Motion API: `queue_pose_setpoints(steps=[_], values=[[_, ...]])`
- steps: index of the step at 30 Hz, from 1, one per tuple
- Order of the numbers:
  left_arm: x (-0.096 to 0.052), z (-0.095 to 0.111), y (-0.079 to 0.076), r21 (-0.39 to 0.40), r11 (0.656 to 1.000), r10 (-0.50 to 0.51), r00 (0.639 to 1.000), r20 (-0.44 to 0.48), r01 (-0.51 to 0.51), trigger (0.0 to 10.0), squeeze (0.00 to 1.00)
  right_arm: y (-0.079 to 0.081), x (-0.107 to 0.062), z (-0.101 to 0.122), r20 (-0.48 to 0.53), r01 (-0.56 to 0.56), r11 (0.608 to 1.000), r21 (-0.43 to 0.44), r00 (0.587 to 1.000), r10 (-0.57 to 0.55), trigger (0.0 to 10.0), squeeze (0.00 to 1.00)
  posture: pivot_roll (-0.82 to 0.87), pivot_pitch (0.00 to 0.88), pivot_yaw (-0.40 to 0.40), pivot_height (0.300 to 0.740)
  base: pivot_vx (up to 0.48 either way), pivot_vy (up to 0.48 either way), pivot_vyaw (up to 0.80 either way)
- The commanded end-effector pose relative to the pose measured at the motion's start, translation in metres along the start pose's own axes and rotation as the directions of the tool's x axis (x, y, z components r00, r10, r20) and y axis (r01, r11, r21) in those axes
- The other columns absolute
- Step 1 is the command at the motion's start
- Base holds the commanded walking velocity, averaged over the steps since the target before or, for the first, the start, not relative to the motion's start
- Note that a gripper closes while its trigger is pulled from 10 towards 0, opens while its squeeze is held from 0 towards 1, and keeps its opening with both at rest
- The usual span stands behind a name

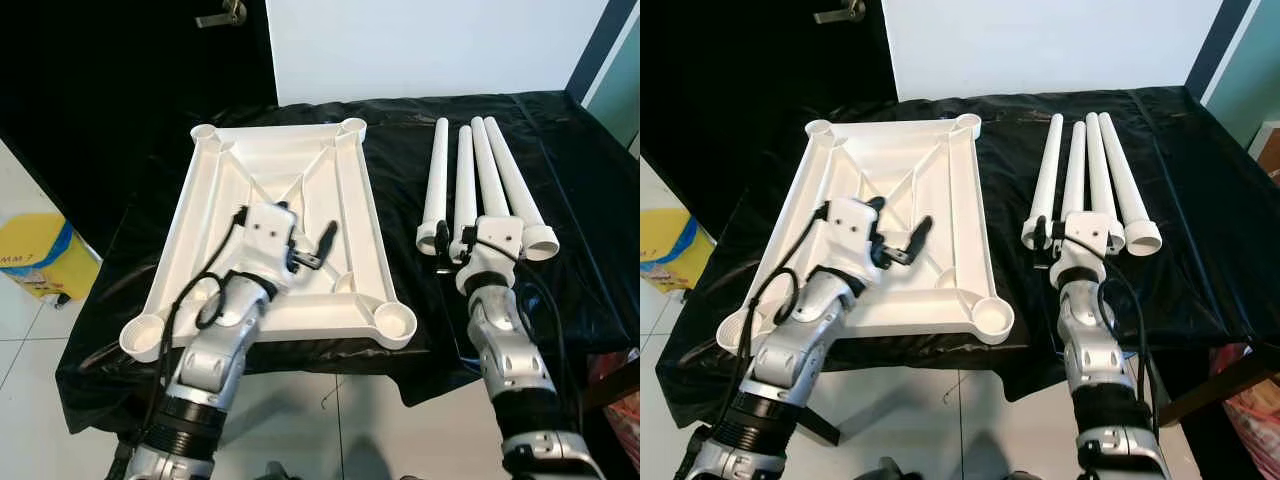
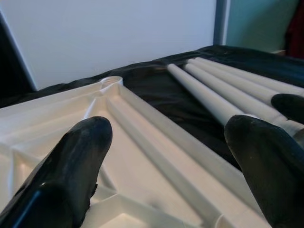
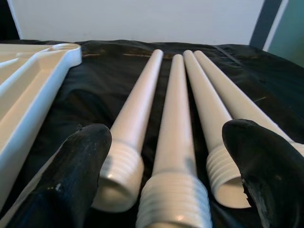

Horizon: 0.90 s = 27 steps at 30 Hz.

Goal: Building children table

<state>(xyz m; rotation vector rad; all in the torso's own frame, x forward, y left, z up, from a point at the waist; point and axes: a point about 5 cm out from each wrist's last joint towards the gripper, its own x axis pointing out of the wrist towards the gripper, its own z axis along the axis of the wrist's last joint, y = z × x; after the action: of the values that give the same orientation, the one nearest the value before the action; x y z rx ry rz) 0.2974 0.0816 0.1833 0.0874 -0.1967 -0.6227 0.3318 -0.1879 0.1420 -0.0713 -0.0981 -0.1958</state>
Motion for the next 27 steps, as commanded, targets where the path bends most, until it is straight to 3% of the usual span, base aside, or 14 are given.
queue_pose_setpoints(steps=[1,8,13,19,20,21,22,24,25,26,27], values=[[0.001,0.001,-0.008,-0.006,0.994,-0.105,0.994,-0.004,0.105,10.0,0.0,-0.002,0.0,-0.01,-0.06,0.012,1.0,-0.004,0.998,-0.012,10.0,0.0,-0.01,0.051,0.045,0.74,0.0,0.0,0.0],[0.003,0.001,-0.011,0.012,0.992,-0.121,0.992,-0.021,0.122,10.0,0.0,-0.001,0.015,-0.021,-0.198,0.027,0.999,0.018,0.98,-0.022,10.0,0.0,-0.01,0.048,0.038,0.74,0.0,0.0,0.0],[0.002,0.002,-0.01,0.015,0.994,-0.104,0.994,-0.033,0.104,10.0,0.0,0.0,0.012,-0.035,-0.29,0.036,0.999,0.028,0.957,-0.027,10.0,0.0,0.0,0.045,0.032,0.74,0.0,0.0,0.0],[0.001,0.001,-0.01,0.012,0.994,-0.108,0.993,-0.044,0.109,10.0,0.0,0.001,0.012,-0.041,-0.332,0.044,0.998,0.053,0.943,-0.024,10.0,0.0,0.0,0.045,0.035,0.74,0.0,0.0,0.0],[0.001,0.001,-0.009,0.012,0.994,-0.109,0.993,-0.047,0.11,10.0,0.0,0.002,0.012,-0.042,-0.347,0.047,0.996,0.073,0.938,-0.019,9.3,0.0,0.0,0.044,0.036,0.74,0.0,0.0,0.0],[0.001,0.001,-0.009,0.012,0.994,-0.109,0.993,-0.047,0.11,10.0,0.0,0.002,0.012,-0.042,-0.347,0.047,0.996,0.073,0.938,-0.019,9.3,0.0,0.0,0.044,0.036,0.74,0.0,0.0,0.0],[0.001,0.001,-0.009,0.012,0.994,-0.109,0.993,-0.05,0.11,10.0,0.0,0.002,0.012,-0.044,-0.363,0.049,0.995,0.084,0.931,-0.016,7.5,0.0,0.0,0.041,0.037,0.74,0.0,0.0,0.0],[0.001,0.001,-0.009,0.014,0.994,-0.107,0.993,-0.052,0.108,10.0,0.0,0.002,0.013,-0.045,-0.37,0.047,0.995,0.093,0.929,-0.009,7.4,0.0,0.0,0.039,0.037,0.74,0.0,0.0,0.0],[0.001,0.001,-0.008,0.014,0.994,-0.106,0.993,-0.054,0.107,10.0,0.0,0.003,0.013,-0.046,-0.373,0.046,0.994,0.101,0.928,-0.005,3.8,0.0,0.0,0.036,0.041,0.74,0.0,0.0,0.0],[0.002,0.001,-0.008,0.015,0.994,-0.105,0.993,-0.056,0.106,10.0,0.0,0.003,0.013,-0.046,-0.375,0.045,0.993,0.106,0.927,-0.002,2.9,0.0,0.0,0.036,0.041,0.74,0.0,0.0,0.0],[0.002,0.001,-0.008,0.015,0.994,-0.105,0.993,-0.056,0.106,10.0,0.0,0.003,0.013,-0.046,-0.375,0.045,0.993,0.106,0.927,-0.002,2.9,0.0,0.0,0.036,0.041,0.74,0.0,0.0,0.0]])
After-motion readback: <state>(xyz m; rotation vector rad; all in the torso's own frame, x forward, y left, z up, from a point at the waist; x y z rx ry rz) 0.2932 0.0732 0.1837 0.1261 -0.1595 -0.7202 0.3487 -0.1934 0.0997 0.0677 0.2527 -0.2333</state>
